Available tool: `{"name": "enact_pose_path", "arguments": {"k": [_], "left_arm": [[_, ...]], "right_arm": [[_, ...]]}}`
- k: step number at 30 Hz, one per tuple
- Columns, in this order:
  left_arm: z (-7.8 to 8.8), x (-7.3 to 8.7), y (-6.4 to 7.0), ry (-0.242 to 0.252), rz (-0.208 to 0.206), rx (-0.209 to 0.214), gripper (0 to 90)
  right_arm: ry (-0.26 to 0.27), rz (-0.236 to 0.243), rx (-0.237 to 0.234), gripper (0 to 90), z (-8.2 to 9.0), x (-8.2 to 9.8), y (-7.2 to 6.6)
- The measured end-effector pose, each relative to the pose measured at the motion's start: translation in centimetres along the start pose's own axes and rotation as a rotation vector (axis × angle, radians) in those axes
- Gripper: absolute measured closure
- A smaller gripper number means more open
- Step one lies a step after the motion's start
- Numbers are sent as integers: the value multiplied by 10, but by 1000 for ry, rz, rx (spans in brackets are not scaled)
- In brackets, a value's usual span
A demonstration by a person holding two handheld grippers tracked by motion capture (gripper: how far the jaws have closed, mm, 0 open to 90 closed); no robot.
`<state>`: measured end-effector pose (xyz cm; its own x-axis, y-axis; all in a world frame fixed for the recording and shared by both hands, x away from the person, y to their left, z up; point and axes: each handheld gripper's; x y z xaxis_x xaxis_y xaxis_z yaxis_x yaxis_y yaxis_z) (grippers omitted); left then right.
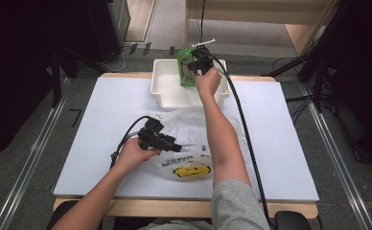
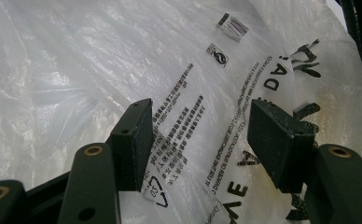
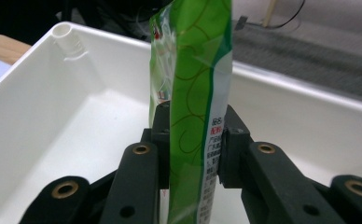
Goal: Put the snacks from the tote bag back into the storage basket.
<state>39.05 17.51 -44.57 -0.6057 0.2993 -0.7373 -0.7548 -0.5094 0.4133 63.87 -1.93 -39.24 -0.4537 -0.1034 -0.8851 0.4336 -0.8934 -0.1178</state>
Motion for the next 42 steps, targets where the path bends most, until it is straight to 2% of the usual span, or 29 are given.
{"name": "enact_pose_path", "arguments": {"k": [3,11,15,18,21,26,30,33,42], "left_arm": [[0,0,-1,-1,2,-1,415],[-2,1,-1,-7,9,0,416],[-2,1,0,-7,7,0,416],[-3,1,0,-11,9,2,416],[-3,1,0,-13,10,1,416],[-3,1,0,-14,8,2,416],[-3,1,-1,-16,12,3,416],[-3,1,0,-16,12,2,416],[-3,2,0,-19,8,1,416]], "right_arm": [[9,32,13,748,-1,-3,-1],[19,24,-16,739,-5,6,1],[-7,0,-28,712,-6,8,6],[-50,-24,-39,691,-10,11,9],[-66,-28,-40,670,-13,14,11],[-94,-17,-15,624,-18,16,9],[-102,-42,7,547,-22,17,9],[-113,-38,20,511,-24,19,10],[-99,-46,51,456,-23,17,9]]}}
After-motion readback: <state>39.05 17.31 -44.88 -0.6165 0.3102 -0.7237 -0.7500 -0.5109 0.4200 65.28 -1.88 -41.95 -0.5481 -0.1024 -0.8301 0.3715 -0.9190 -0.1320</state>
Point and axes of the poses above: each handheld gripper's, and its own axes: z roughly backward along the jaws, x roughly out of its underside, y roughly to its right, and after that the axes turned 14 degrees about y, right-handed
